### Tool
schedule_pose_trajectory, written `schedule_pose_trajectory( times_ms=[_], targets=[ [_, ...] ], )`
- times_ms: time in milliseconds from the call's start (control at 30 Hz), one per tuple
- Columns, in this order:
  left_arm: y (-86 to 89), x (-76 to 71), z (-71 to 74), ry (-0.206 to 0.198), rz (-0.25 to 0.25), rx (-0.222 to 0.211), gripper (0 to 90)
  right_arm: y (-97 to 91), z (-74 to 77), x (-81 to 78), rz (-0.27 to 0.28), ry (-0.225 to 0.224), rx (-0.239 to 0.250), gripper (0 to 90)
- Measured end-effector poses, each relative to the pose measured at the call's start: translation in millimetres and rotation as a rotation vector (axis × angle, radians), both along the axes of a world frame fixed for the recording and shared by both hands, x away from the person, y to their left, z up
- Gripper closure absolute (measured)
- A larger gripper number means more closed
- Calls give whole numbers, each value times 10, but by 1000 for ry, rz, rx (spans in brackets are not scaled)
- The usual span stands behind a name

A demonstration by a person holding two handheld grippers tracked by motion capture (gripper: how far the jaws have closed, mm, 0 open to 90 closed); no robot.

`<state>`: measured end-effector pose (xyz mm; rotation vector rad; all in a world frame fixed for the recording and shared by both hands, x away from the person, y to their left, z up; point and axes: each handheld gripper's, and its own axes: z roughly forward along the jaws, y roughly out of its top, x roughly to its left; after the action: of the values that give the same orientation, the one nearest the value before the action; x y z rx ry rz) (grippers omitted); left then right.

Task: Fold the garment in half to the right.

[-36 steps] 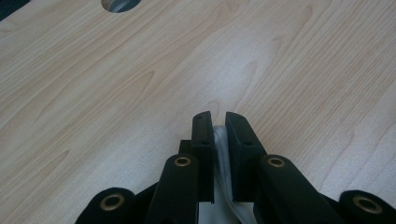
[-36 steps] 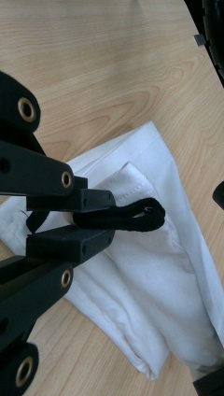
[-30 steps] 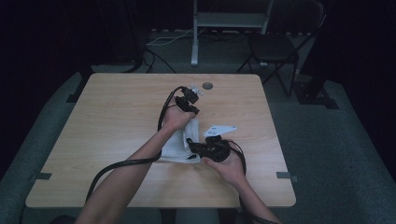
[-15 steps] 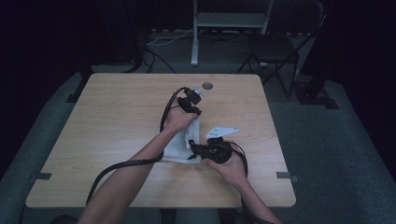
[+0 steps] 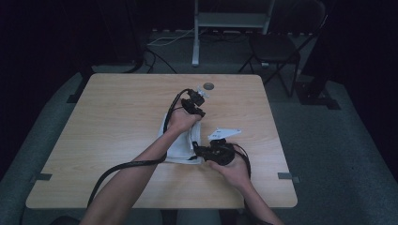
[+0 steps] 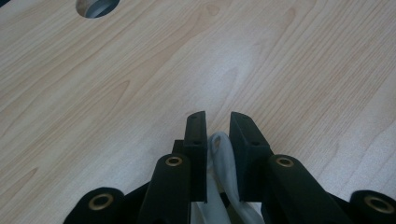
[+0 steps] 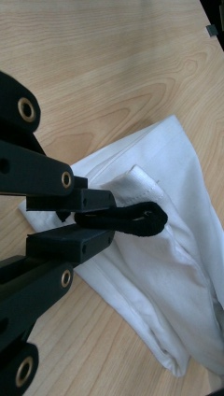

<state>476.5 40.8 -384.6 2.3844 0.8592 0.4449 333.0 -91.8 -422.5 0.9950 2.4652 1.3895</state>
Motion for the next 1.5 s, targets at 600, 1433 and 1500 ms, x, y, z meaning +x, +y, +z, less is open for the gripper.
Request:
schedule_pose_trajectory(
  times_ms=[600, 1433, 1500],
  targets=[
    [-82, -15, -13, 4, -8, -35, 616, -80, -4, -25, -7, 2, -18, 551],
    [334, 3, -5, -59, 46, 23, 480, 12, -32, 1, -59, 14, -27, 751],
    [294, -8, -45, -67, 34, 35, 475, 37, -50, -4, -49, 19, -49, 787]
  ],
)
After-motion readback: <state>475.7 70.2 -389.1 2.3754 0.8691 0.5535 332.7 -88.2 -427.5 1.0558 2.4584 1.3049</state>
